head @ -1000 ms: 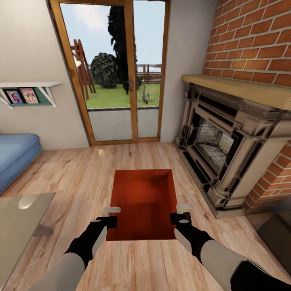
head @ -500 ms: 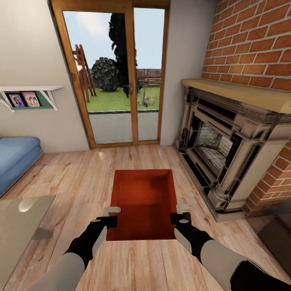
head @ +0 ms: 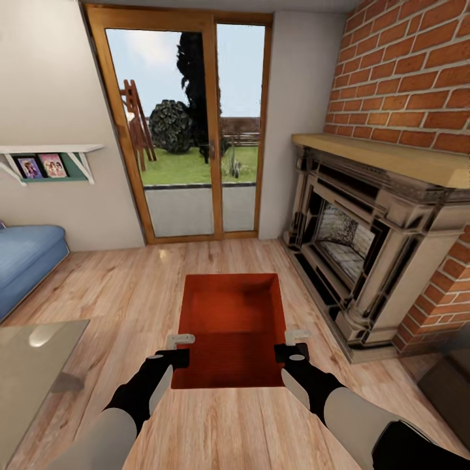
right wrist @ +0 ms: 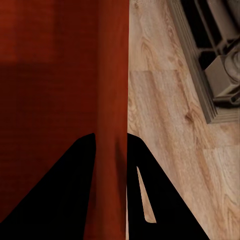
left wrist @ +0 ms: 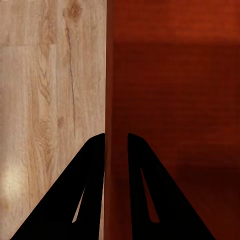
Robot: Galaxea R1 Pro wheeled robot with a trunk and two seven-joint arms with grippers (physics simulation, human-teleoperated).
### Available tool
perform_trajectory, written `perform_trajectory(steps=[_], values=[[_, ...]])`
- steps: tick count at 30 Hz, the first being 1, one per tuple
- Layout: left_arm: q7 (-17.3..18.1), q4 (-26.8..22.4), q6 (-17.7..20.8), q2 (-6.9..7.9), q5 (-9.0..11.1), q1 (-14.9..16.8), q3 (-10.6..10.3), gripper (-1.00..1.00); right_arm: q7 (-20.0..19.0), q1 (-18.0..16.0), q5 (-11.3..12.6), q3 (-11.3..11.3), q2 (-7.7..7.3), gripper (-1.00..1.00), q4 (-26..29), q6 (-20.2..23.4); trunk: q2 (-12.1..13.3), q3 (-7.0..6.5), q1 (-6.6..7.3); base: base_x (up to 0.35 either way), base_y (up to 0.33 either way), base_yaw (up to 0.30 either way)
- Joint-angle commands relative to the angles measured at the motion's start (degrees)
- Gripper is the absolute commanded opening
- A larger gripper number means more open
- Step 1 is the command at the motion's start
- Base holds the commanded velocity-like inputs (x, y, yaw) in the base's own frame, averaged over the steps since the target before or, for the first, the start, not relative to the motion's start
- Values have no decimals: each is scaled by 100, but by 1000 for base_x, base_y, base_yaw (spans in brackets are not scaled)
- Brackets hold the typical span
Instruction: Move the two storage containers from the living room to the garage. In the garage, place one container on the floor and stack the other container on top of it (either order is fine).
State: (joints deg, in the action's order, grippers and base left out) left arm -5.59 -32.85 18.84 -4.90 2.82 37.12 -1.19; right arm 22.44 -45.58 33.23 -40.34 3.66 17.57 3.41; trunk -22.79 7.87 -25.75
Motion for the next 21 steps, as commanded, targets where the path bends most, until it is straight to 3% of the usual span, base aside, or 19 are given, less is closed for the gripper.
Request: perform_trajectory(steps=[1, 21], values=[[-67, -101, -195, 0, -45, 6, -3, -100, 64, -3, 157, -85, -6, -100, -8, 37, -13, 4, -4, 0, 0, 0], [-70, -90, -195, -2, -45, 6, -4, -100, 60, -3, 157, -82, -10, -100, -8, 37, -13, -33, -4, 0, 0, 0]])
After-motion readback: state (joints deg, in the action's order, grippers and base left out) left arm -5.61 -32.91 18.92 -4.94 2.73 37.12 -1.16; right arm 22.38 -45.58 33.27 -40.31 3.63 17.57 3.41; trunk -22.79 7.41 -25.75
